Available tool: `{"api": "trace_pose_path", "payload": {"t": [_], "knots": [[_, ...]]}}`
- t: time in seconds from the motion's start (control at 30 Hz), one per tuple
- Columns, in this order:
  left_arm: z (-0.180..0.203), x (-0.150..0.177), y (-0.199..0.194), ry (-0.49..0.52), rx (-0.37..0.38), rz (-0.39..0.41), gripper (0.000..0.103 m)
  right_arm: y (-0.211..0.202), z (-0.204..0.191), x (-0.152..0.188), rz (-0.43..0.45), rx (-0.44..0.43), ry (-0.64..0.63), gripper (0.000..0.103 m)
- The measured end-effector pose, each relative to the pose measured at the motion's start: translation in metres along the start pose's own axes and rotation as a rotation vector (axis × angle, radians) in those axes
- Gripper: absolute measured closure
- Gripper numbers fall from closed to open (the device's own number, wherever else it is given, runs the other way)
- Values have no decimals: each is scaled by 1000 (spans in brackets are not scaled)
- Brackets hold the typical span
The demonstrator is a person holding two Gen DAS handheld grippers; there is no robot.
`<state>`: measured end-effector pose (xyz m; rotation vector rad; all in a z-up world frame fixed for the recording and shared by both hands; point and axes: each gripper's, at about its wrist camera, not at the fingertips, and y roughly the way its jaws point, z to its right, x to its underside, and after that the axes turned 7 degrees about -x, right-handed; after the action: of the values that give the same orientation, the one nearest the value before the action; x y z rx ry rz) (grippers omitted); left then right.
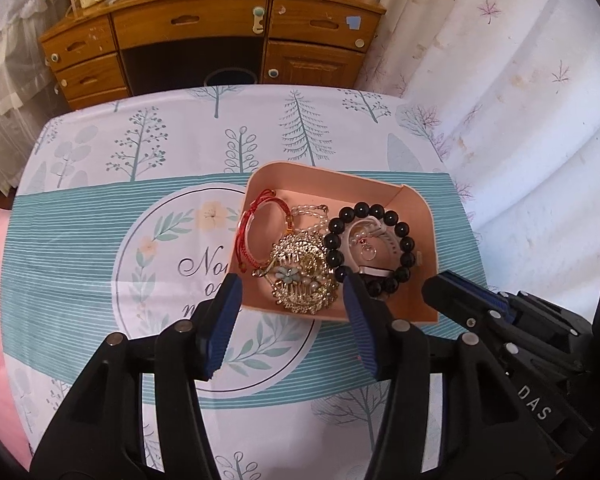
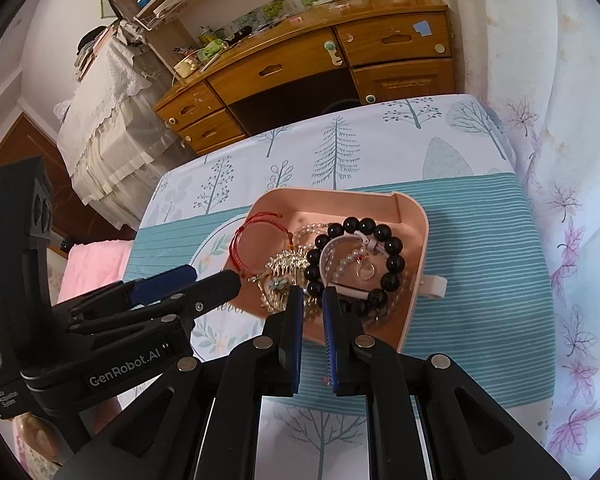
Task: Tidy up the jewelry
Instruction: 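Open both grippers to release the pendant and ring, then withdraw the left gripper and move the right gripper to the pink ring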
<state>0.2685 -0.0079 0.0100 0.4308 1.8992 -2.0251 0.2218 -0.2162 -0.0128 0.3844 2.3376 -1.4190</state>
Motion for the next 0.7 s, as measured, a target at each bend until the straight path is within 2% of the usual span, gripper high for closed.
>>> {"api": "trace_pose_path", "payload": {"t": [0.23, 0.53, 0.7], "knots": [[-4, 22, -13, -1, -32, 33, 54, -13, -7, 19, 0, 6, -26, 81], [-25, 56, -16, -63, -42, 36, 53, -15, -9, 56, -55, 26, -65, 80], [-38, 79, -6, -126, -23, 6, 46, -2, -4, 70, -101, 20, -64, 80]]}}
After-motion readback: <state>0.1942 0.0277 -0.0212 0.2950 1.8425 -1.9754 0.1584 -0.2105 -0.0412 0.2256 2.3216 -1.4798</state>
